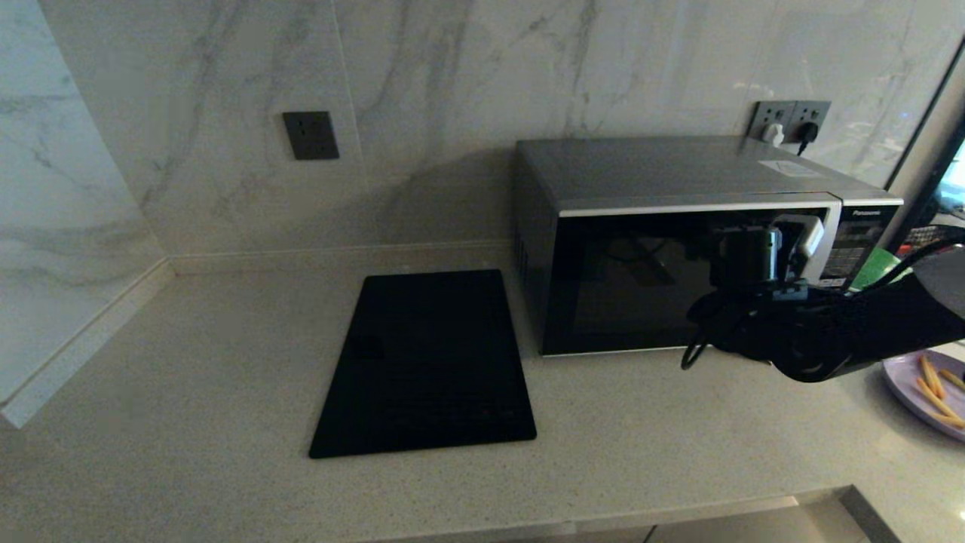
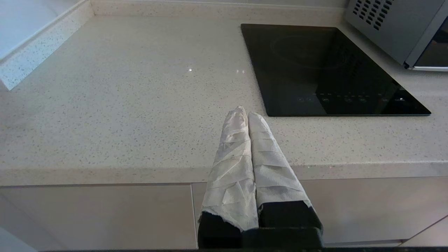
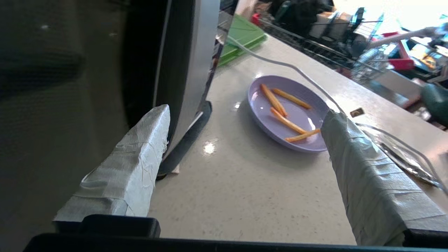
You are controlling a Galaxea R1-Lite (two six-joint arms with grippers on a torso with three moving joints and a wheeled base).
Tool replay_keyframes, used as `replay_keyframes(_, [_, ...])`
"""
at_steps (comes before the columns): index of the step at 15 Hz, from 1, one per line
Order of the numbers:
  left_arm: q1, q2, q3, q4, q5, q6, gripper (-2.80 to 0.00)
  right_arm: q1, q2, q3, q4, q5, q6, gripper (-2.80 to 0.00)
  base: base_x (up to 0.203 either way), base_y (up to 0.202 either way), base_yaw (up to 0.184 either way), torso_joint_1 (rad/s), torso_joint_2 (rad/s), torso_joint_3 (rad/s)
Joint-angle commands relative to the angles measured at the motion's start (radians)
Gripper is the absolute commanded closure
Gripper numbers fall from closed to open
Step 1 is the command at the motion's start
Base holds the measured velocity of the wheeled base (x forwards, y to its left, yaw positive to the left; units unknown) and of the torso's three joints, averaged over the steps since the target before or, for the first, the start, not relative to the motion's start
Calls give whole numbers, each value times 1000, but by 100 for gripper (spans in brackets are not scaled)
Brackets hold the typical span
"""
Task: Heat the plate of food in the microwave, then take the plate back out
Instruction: Open the microwave oven
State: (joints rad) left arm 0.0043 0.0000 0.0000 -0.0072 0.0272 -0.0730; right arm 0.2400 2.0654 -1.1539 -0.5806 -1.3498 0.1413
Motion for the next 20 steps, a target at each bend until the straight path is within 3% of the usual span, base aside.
replay_keyframes(1, [0,2,0,0,0,-1,0,-1,37,-32,-4,-34,0,-280,0,0,0,0,0,0])
replay_keyframes(5, [0,2,0,0,0,-1,0,-6,62,-60,-4,-67,0,-280,0,0,0,0,0,0])
replay_keyframes(20, [0,2,0,0,2,-1,0,-92,177,-211,-4,-70,-19,-280,0,0,0,0,0,0])
